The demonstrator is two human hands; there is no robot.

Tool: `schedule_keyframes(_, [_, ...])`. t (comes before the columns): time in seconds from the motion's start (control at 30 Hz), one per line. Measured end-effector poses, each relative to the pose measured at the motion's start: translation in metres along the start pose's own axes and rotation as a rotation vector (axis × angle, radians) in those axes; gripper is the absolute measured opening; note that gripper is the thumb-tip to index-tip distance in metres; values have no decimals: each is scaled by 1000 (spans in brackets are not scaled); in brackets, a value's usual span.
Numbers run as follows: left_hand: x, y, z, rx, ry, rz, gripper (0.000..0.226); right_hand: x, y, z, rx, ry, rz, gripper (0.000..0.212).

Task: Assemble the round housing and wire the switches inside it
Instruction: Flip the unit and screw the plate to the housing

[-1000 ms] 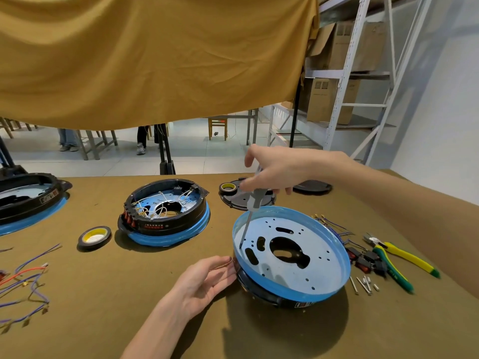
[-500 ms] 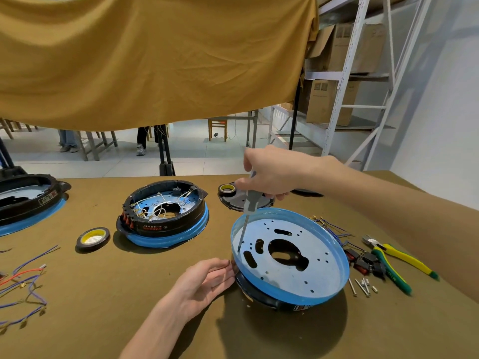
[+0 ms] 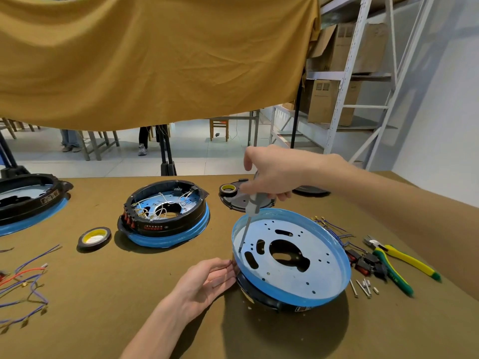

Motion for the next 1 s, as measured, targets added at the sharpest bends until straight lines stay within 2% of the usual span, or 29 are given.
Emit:
schedule_keyframes(0.07, [0, -1, 0, 7, 9, 0, 28, 2, 3, 1, -3, -49, -97, 47])
schedule_keyframes(0.2, [1, 0, 0, -6, 31, -5, 27, 7, 2, -4, 18, 133, 136, 56])
schedule_keyframes(0.3, [0, -2, 1, 3, 29, 6, 26, 1, 8, -1, -22, -48, -68, 40])
schedule_keyframes(0.37, [0, -1, 1, -6, 32, 15, 26, 2, 10, 1, -32, -113, -163, 46])
schedule_keyframes(0.47, [0, 0, 0, -19, 32, 12, 26, 12, 2, 1, 10, 94, 50, 56])
schedule_keyframes(0.5, [0, -1, 0, -16, 27, 10, 26, 12, 3, 2, 2, 105, 79, 58])
schedule_keyframes(0.57, [0, -1, 0, -10, 26, 11, 27, 9, 3, 6, -13, 17, -12, 44])
schedule_keyframes(0.63, [0, -2, 0, -5, 26, 16, 27, 6, 5, 7, -19, -63, -127, 43])
schedule_keyframes(0.73, [0, -1, 0, -11, 20, 26, 27, 14, 1, 6, 9, 100, 58, 52])
schedule_keyframes(0.8, [1, -2, 0, -8, 19, 23, 28, 9, 3, 6, -1, 79, 61, 51])
schedule_keyframes(0.9, [-1, -1, 1, -1, 4, 14, 29, 5, 7, 8, -27, -60, -130, 43])
schedule_keyframes(1.0, [-3, -1, 2, -9, 3, 3, 30, 15, 0, 8, 12, 92, 50, 48])
Point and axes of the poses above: each hand's wrist, its own z-axis towards the middle knuckle, its own x-axis out of the palm, y = z × x, the point moved 9 cm from there along z, towards the middle knuckle, and after that the axes turned 5 degrees about z, right-handed, at the moved point
